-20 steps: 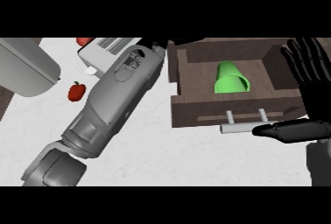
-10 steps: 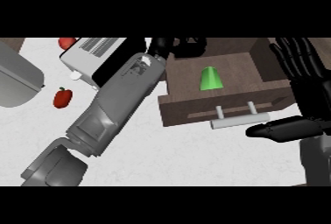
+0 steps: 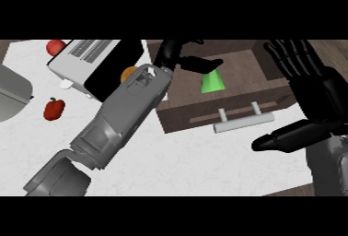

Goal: Pick up the cup, place it into the drawer and close the drawer

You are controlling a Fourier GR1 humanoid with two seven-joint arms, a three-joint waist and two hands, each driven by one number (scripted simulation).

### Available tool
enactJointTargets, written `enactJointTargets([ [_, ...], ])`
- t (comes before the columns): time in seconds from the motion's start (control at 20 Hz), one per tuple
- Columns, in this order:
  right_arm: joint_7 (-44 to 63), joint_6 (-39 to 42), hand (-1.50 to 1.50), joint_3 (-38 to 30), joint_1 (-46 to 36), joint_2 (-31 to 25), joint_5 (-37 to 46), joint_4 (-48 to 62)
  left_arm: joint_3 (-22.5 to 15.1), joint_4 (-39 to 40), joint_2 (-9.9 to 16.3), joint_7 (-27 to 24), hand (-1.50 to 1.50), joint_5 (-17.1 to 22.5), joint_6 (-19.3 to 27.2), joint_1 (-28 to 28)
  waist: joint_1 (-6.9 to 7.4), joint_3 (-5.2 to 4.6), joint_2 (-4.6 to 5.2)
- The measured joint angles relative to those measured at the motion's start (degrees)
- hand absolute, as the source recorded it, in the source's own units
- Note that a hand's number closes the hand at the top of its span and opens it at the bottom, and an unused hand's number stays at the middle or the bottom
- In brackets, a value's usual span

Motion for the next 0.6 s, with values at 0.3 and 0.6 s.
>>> enactJointTargets([
  [0.3,1.66,8.27,1.5,5.37,-0.69,0.04,-5.99,-0.25,1.66,-3.58,0.0,-5.61,-1.5,6.57,-1.31,0.82,-0.1,-0.08,-0.17],
  [0.6,6.43,17.28,-1.5,10.9,1.02,-6.46,-5.06,-0.9,3.41,-4.37,0.0,-9.89,-1.5,11.24,0.84,-0.2,2.18,-0.11,-1.01],
])
